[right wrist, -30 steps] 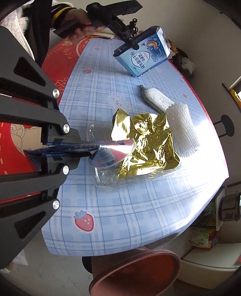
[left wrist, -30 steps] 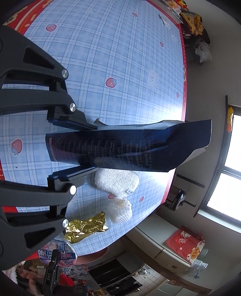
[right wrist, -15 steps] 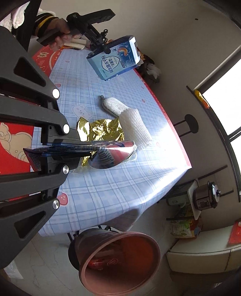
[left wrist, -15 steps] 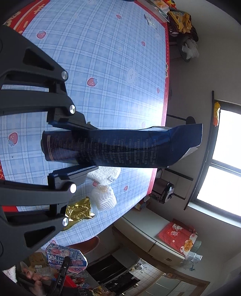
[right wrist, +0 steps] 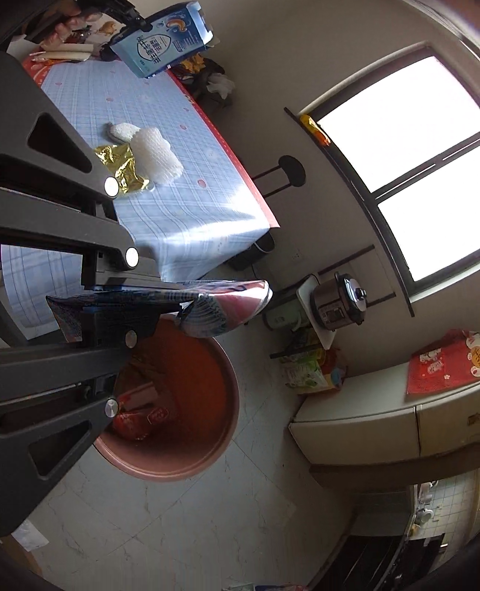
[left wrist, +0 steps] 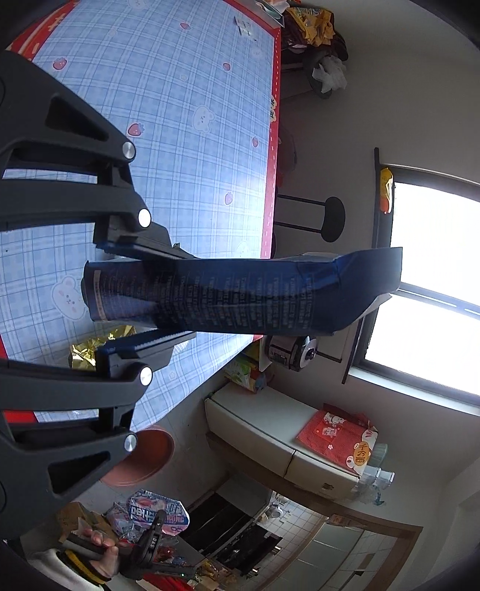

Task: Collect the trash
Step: 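Carry the cans over the bin with the right gripper while the left holds the box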

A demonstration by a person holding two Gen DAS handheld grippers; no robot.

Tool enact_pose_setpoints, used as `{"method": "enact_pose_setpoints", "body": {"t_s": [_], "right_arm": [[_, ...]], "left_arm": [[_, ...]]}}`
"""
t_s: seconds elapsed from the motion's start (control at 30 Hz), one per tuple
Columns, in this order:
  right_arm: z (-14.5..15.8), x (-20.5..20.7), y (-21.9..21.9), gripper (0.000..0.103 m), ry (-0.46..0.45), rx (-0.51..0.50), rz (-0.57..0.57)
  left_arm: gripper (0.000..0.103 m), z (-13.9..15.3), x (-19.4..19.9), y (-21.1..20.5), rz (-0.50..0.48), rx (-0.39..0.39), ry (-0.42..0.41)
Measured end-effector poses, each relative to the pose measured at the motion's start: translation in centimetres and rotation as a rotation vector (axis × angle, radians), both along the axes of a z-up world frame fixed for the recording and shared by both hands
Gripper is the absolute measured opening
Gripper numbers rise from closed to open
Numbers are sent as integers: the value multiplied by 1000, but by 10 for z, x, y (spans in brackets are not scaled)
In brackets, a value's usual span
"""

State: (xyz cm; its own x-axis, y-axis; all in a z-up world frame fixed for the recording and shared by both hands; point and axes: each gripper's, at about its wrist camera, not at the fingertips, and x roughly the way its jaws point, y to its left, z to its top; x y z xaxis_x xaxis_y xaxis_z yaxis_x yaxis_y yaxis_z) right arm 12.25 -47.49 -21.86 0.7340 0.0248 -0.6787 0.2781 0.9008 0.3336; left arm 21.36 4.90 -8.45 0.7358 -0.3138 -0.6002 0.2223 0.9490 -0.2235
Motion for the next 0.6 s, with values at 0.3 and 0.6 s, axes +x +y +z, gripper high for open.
{"method": "enact_pose_setpoints", "body": {"t_s": [0.3, 0.6], "right_arm": [[2, 17, -65, 7, -18, -15, -78], [7, 18, -91, 38, -43, -19, -137]], "left_arm": [[37, 12, -22, -31, 13, 40, -17], [37, 15, -28, -47, -1, 52, -29]]}}
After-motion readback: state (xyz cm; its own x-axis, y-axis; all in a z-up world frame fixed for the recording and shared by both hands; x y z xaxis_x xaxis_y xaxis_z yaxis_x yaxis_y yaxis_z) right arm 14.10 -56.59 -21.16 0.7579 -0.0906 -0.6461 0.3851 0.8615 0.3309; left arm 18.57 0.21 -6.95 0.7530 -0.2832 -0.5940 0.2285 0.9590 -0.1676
